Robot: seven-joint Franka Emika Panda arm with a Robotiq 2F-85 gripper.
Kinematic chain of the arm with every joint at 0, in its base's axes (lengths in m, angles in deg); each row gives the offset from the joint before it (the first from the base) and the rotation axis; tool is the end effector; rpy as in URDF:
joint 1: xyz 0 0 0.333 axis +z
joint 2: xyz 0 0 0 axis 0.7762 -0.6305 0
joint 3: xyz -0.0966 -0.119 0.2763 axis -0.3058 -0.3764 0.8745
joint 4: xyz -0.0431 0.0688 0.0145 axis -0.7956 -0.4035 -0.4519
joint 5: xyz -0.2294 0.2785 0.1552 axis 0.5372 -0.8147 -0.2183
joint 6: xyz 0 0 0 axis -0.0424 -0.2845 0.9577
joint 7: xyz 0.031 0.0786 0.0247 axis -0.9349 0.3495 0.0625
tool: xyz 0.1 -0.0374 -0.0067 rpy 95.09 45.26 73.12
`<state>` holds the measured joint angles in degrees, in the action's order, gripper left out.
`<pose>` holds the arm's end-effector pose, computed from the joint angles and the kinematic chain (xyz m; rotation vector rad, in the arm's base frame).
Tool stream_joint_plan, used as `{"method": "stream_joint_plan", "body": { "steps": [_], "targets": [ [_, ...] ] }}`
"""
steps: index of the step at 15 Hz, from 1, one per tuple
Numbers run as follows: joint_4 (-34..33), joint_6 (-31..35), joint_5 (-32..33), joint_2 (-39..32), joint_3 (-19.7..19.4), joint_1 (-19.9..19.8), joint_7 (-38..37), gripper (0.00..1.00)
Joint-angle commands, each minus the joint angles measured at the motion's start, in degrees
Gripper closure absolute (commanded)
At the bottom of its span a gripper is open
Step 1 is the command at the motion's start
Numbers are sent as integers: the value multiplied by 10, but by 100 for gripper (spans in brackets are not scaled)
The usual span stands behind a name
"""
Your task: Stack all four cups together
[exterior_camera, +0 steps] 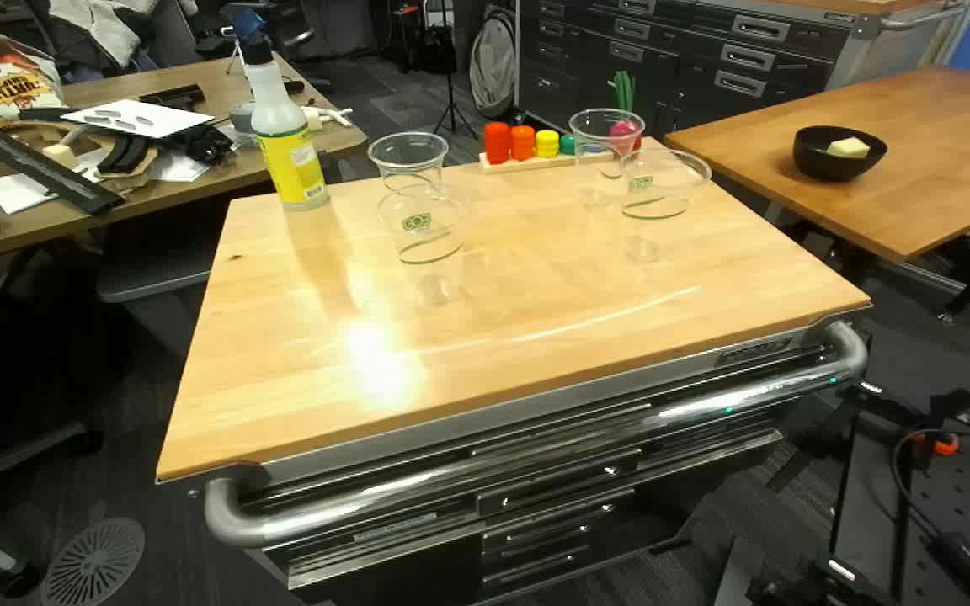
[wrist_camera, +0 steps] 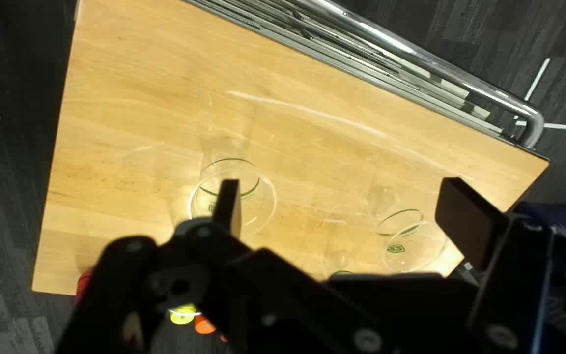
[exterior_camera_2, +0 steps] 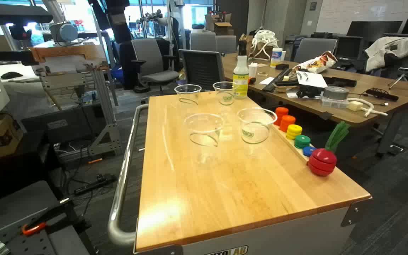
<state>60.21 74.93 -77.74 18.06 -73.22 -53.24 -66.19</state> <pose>0.3231 -0.0372 0.5328 -2.9849 0.2977 -0.2976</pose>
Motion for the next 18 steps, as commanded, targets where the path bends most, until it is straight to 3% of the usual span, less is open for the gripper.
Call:
{"method": "stream_joint_plan", "body": {
  "steps": [1, 11, 18],
  "targets": [
    [-3, -1, -5, 0, 5, -7, 5, 0],
    [-7, -1, -5, 4, 5, -7, 5, 0],
    [-107, 46, 10, -140, -14, -13, 24, 0]
  ]
}}
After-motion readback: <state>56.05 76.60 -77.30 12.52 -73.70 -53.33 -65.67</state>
